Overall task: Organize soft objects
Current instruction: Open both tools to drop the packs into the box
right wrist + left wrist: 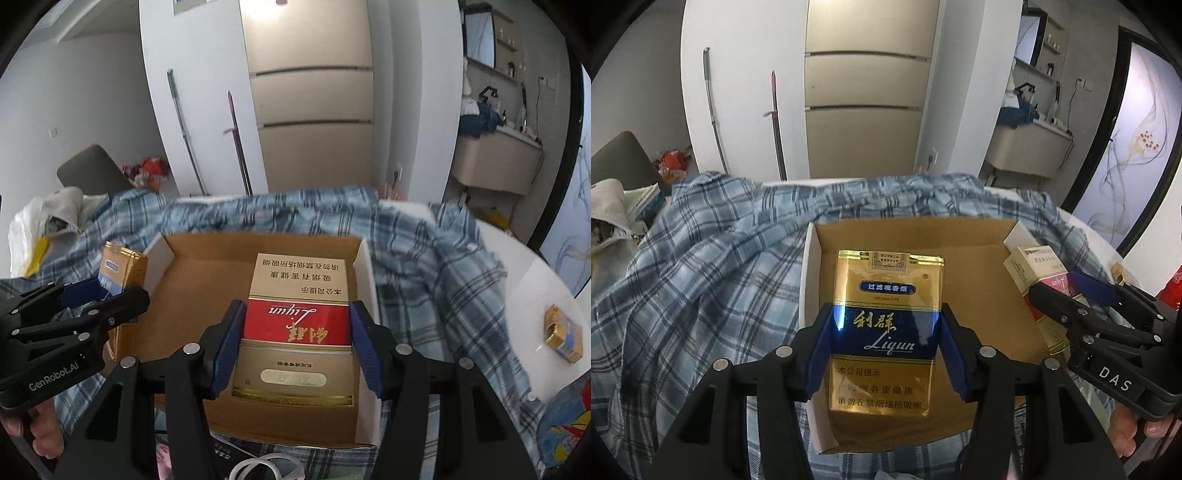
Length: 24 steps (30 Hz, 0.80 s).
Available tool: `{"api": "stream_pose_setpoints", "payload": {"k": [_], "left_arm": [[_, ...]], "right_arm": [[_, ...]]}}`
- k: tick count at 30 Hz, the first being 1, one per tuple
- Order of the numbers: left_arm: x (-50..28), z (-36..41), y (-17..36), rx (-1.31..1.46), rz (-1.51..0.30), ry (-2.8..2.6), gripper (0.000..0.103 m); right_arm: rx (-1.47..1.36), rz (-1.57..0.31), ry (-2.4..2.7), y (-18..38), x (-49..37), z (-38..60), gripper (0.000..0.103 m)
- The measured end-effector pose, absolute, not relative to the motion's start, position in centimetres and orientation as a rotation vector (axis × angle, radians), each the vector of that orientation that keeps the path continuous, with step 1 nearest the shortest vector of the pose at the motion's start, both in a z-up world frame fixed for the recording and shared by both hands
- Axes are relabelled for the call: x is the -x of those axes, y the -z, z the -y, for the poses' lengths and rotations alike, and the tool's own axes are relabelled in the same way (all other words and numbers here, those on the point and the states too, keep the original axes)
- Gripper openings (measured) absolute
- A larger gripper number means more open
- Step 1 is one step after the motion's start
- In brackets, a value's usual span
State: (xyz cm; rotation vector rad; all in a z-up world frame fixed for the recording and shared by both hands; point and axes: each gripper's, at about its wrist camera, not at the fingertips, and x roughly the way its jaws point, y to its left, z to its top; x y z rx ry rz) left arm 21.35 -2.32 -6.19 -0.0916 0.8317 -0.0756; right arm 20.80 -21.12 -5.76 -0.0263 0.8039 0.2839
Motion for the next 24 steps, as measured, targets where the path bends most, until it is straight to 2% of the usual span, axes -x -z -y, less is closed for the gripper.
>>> {"api": "stream_pose_setpoints", "payload": {"k": [5,9,12,13,16,24], "left_arm": [[-21.6,2.4,6.8,0.075,-0.856,0.058,0.056],[-21.4,2.4,7.0,0.086,-0.873,0.061,0.063],[-21.2,2.4,6.7,0.085,-0.849,0.060,0.082],[-21.0,2.5,6.5,0.087,-0.833,0.058,0.085],[-20.6,2.4,5.7,0.101,-0.794,0.063,0.085],[-19.6,2.1,3.5,0.113,-0.716,0.054,0.085]], "right_arm": [[0.027,-0.852,-0.291,6.7,-21.3,21.1,0.056],[0.022,-0.882,-0.290,7.2,-21.5,21.2,0.056],[0.017,-0.888,-0.282,7.4,-21.6,21.3,0.056],[0.016,-0.883,-0.280,7.3,-21.6,21.3,0.057],[0.010,-0.867,-0.274,7.0,-21.4,21.5,0.068],[0.008,-0.825,-0.269,5.3,-21.0,21.8,0.069]]}}
